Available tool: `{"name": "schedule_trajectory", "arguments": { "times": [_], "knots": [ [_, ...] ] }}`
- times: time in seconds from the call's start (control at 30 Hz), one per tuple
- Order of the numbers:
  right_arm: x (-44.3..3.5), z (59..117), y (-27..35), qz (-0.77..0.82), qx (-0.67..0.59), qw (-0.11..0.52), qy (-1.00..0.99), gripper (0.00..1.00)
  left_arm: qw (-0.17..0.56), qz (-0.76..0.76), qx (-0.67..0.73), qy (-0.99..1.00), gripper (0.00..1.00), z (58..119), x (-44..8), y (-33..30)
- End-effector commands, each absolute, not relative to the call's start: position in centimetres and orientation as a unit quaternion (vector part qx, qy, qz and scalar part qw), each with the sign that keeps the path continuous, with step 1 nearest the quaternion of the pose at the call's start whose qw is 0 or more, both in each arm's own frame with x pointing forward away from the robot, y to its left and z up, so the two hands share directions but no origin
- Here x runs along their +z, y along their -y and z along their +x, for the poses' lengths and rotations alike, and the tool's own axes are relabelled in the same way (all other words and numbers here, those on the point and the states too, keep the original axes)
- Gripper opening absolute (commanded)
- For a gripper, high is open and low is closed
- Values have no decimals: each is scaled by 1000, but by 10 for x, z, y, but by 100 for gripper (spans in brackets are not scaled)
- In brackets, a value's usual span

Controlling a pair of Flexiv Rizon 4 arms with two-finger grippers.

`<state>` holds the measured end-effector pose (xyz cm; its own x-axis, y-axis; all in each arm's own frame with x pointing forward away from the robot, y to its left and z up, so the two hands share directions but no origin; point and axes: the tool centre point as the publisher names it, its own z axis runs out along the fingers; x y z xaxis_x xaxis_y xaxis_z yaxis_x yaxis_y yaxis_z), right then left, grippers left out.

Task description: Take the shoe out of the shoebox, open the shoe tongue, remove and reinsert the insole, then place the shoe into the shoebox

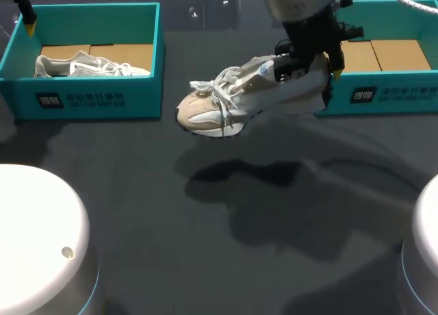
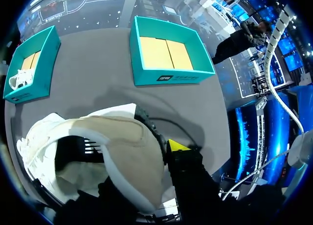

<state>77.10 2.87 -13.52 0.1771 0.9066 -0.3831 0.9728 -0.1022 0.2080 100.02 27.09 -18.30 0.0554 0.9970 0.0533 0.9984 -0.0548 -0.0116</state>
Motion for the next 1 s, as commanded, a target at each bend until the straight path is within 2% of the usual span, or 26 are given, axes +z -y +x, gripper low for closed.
{"name": "schedule_trajectory", "arguments": {
  "times": [0.03,0.17,0.73,1.0],
  "knots": [
    [-134,772,-29,738,-80,208,-637,0,22,-726,-16,687,100,1000,-183,-271],
    [-135,770,-32,737,-74,216,-636,0,22,-726,-16,687,100,1000,-183,-271],
    [-249,715,-96,735,-47,170,-655,0,22,-726,-16,687,100,1000,-183,-271],
    [-256,709,-100,740,-32,159,-653,0,22,-726,-16,687,100,1000,-183,-271]
  ]
}}
